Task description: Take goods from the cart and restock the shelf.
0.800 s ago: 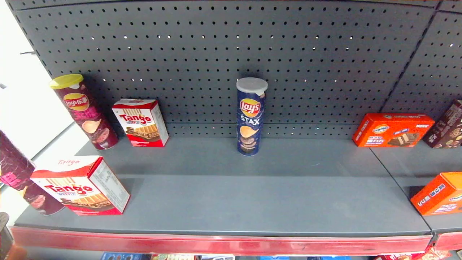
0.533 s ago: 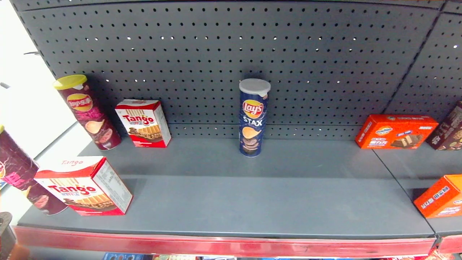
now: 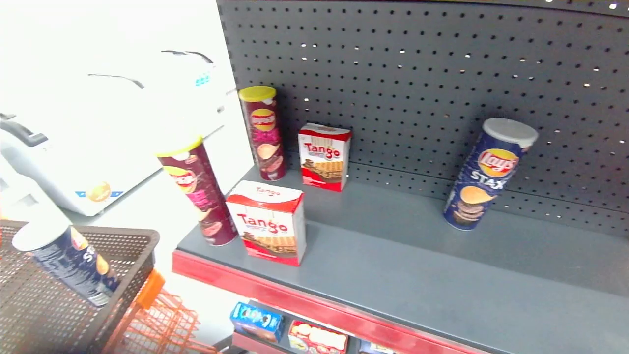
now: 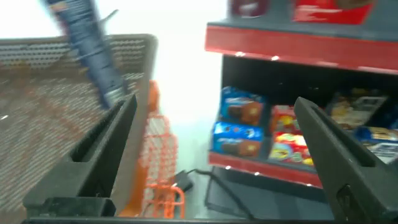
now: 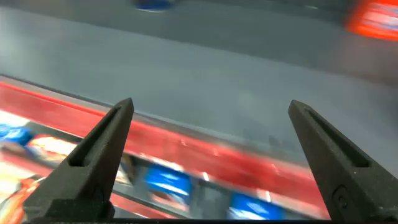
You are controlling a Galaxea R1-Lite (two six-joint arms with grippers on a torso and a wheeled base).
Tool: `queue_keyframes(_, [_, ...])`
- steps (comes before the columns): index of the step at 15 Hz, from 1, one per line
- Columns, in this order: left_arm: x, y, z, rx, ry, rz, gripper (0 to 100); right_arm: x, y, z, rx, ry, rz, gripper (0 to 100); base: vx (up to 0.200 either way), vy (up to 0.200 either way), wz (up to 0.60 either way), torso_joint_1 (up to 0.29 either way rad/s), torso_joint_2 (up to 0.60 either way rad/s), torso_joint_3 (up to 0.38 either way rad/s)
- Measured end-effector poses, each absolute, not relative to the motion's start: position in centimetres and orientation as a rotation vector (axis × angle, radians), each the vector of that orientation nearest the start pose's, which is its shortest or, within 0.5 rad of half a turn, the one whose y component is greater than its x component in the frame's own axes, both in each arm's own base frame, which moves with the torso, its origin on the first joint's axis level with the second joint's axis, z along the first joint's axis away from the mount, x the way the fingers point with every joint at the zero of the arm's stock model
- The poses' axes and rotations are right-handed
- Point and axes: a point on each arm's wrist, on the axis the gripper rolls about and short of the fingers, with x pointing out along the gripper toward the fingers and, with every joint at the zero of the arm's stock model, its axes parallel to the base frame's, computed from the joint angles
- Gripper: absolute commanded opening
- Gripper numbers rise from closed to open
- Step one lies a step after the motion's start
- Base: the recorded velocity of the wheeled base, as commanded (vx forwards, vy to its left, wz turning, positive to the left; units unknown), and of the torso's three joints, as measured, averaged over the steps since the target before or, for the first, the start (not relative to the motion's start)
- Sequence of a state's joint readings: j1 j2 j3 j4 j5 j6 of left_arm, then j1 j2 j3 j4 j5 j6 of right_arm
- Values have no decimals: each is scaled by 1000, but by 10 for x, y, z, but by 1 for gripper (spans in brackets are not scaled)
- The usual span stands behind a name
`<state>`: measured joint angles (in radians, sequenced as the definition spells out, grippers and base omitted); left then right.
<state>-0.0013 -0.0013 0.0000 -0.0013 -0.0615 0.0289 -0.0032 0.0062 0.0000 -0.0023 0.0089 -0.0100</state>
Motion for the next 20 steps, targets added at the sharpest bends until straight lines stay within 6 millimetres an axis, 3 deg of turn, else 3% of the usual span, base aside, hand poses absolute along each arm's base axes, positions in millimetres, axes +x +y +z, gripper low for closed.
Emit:
queue_keyframes(2, [-23,-1,76,29,-3,-63,100,-22,0,76,-10,3,6,100,0,0,600,2,5,5])
queue_keyframes(13, [-23,-1,76,36,-5,-62,100,-22,0,76,-8,3,6,100,0,0,0,0,0,0])
queue_keyframes(17, [-23,0,95,74,22,-2,100,-22,0,76,-9,3,6,100,0,0,0,0,0,0])
queue_keyframes(20, [-11,1,124,85,96,-25,100,-22,0,76,-9,3,6,100,0,0,0,0,0,0])
